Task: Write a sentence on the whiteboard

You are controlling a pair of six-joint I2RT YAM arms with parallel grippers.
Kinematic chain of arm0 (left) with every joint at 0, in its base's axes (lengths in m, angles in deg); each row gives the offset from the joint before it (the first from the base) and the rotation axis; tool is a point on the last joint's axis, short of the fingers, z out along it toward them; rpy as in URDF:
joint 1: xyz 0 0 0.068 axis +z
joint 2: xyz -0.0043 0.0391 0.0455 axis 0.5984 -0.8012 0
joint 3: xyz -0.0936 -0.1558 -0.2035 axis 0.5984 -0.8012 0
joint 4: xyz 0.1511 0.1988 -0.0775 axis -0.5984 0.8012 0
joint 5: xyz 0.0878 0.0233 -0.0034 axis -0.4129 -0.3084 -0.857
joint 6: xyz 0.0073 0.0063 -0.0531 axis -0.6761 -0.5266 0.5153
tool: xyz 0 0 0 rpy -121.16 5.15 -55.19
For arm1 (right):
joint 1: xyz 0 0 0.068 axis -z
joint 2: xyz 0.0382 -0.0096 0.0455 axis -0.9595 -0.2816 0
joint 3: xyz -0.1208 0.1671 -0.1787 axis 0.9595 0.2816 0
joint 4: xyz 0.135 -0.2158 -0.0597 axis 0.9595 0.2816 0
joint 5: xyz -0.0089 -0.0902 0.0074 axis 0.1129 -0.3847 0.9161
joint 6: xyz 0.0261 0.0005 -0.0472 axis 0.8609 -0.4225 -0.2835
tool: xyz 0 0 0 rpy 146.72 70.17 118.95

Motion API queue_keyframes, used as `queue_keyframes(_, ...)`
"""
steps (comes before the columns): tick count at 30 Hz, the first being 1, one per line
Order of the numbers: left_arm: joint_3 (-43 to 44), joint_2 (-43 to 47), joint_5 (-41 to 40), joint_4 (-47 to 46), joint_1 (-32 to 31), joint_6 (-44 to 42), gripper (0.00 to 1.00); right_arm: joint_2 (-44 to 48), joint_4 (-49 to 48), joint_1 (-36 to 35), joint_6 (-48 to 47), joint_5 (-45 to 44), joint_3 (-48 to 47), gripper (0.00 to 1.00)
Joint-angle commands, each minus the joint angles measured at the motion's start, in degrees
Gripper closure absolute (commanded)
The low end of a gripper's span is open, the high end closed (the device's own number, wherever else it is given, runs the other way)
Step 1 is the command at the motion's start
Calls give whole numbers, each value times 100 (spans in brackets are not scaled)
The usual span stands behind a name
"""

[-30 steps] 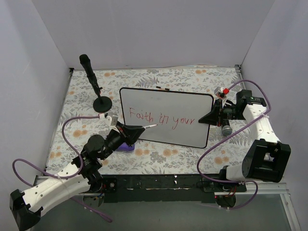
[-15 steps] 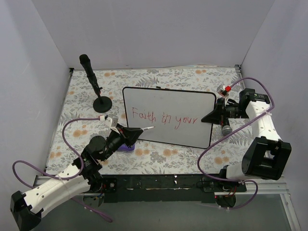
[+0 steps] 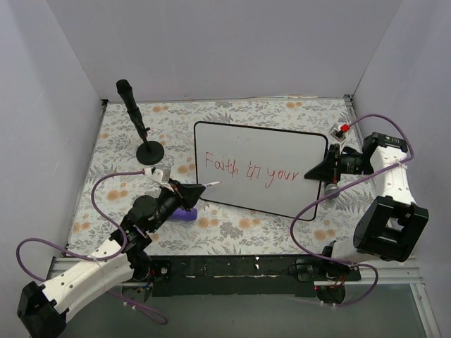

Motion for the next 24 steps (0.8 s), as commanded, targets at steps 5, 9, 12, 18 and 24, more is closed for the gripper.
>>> queue_keyframes(5, -63, -211, 311, -293, 452, 90, 100, -18, -318, 488, -601, -1141, -448, 99)
queue_keyframes(9, 86, -211, 425, -153, 742, 47, 100, -71, -300, 568, -618, -1105, -527, 99)
queue_keyframes(12, 236, -351, 811, -152, 1093, 55, 100, -115, -309, 568, -601, -1105, -623, 99)
queue_keyframes(18, 227, -1036, 2067, -828, 2086, 485, 100, -273, -309, 568, -469, -965, -861, 99)
queue_keyframes(24, 350, -1695, 2683, -1365, 2509, 653, 100, -370, -309, 498, -416, -771, -940, 99)
